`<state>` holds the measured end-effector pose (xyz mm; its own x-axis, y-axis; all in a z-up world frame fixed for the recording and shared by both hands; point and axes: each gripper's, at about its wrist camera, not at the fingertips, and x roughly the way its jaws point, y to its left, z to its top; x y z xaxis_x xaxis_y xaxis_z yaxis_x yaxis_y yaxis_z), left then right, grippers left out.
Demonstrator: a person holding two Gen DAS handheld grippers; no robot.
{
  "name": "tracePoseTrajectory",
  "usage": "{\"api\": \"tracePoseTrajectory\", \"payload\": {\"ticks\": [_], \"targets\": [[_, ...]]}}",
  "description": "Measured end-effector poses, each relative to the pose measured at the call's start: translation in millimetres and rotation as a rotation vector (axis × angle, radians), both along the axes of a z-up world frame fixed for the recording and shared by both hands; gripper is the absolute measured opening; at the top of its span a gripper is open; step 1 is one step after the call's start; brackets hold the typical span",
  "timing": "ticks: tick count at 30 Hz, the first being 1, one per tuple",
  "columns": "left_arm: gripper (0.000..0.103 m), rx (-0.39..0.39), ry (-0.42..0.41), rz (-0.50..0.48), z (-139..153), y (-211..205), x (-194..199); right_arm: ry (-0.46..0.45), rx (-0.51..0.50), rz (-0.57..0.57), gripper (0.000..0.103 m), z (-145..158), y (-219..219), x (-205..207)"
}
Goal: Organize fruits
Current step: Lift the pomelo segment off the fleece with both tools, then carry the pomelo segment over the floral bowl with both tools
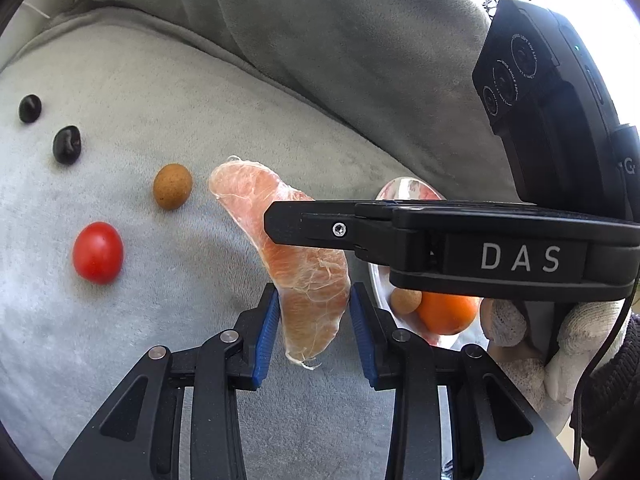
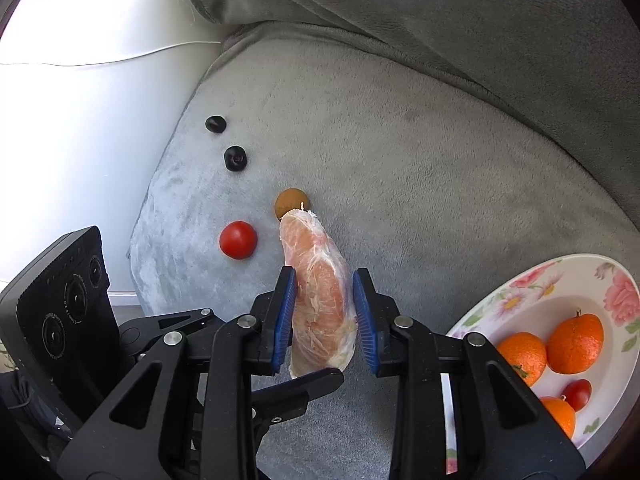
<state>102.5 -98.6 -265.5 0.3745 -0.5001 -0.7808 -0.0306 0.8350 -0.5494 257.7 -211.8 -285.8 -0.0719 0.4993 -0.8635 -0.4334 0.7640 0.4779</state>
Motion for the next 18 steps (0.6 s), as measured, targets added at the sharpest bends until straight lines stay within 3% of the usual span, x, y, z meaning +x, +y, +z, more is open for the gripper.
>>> {"api": "tracePoseTrajectory", "payload": {"ticks": [10,18], "targets": [[0.034,0.011,-0.043,-0.051,18,-16,-1,0.003,0.038,-0.076,0.031,14,-32,-1],[0.034,0.023,-0.074,-0.108,33,-51,7,-0.044,0.03,-0.121,0.031,27,-57,-8]]}}
